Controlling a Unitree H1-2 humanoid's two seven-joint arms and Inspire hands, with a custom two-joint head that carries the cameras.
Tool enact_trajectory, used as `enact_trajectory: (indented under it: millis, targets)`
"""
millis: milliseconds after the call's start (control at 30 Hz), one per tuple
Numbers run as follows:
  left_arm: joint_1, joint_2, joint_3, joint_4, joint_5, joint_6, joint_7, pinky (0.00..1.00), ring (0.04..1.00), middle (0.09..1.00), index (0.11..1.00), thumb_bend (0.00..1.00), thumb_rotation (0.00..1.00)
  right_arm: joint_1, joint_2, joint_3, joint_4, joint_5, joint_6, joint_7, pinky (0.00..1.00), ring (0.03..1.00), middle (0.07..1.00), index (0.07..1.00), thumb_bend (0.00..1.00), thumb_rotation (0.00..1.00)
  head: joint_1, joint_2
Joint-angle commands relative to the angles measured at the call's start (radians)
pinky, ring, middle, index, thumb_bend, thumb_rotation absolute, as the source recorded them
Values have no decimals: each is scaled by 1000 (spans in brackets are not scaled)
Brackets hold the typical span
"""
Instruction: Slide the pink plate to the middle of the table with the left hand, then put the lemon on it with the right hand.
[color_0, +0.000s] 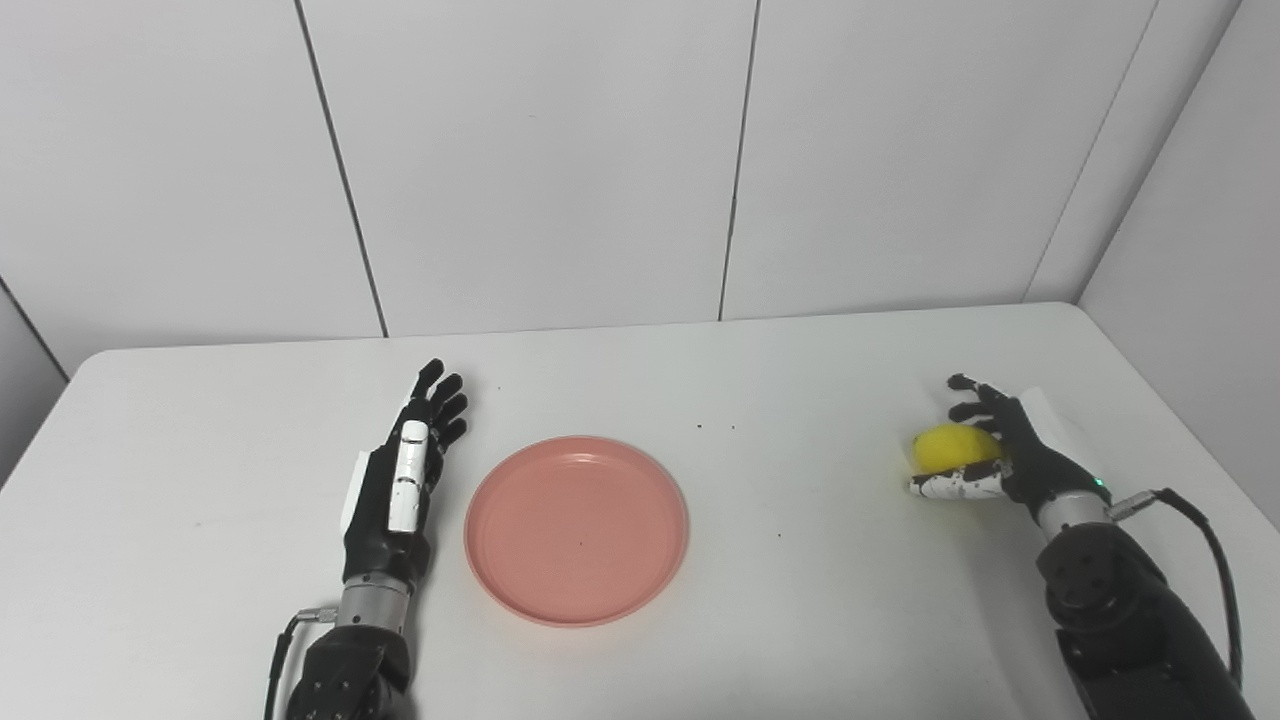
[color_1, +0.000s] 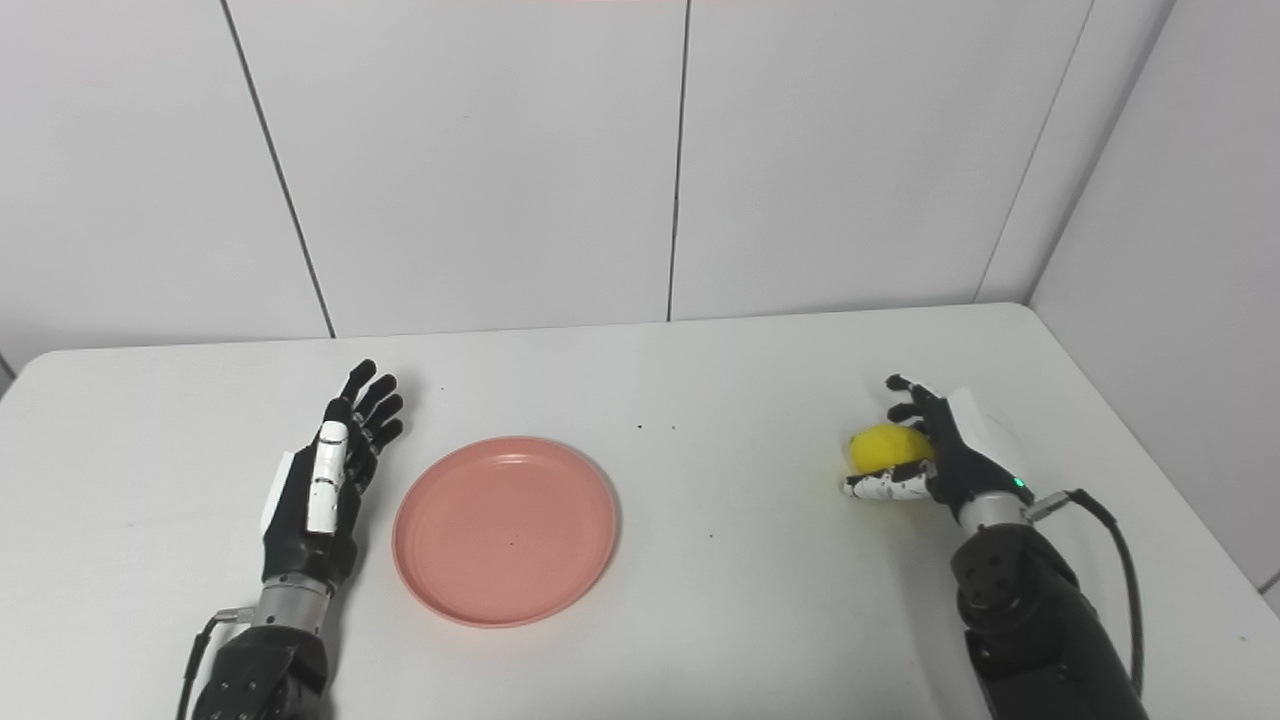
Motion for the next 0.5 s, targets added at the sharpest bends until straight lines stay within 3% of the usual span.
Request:
enact_trajectory:
  millis: [0,67,167,300,367,400,467]
  targets:
    - [-13,3,-4,-19,5,-3,-3,919,920,921,914,478,1000,-4,-20,8,-5,-9,-33,-27,209,351,728,811,686,0,1,-1]
    - [-12,2,-5,-21,6,0,-1,920,919,920,913,479,1000,-2,-24,15,-5,-16,-31,-35,177,313,725,808,672,0,1,2]
    - [-12,-1,-4,-22,8,2,3,920,919,916,908,465,1000,1,-27,23,-12,-20,-13,-39,168,435,795,800,523,0,0,1]
    - [-11,-3,-6,-24,8,4,5,922,920,916,907,468,1000,6,-35,34,-10,-30,-24,-50,185,445,775,772,508,0,0,1]
    - [-10,-3,-5,-28,4,8,3,923,920,915,907,466,1000,9,-37,37,-7,-28,-40,-63,244,455,751,744,504,0,4,5]
    - [-9,-2,-5,-30,2,10,2,924,921,917,909,467,1000,11,-38,37,-5,-25,-48,-68,350,463,724,722,485,0,4,5]
    - [-8,0,-5,-31,-1,10,-3,926,923,918,911,466,1000,13,-39,39,1,-23,-68,-81,404,466,690,695,474,0,4,6]
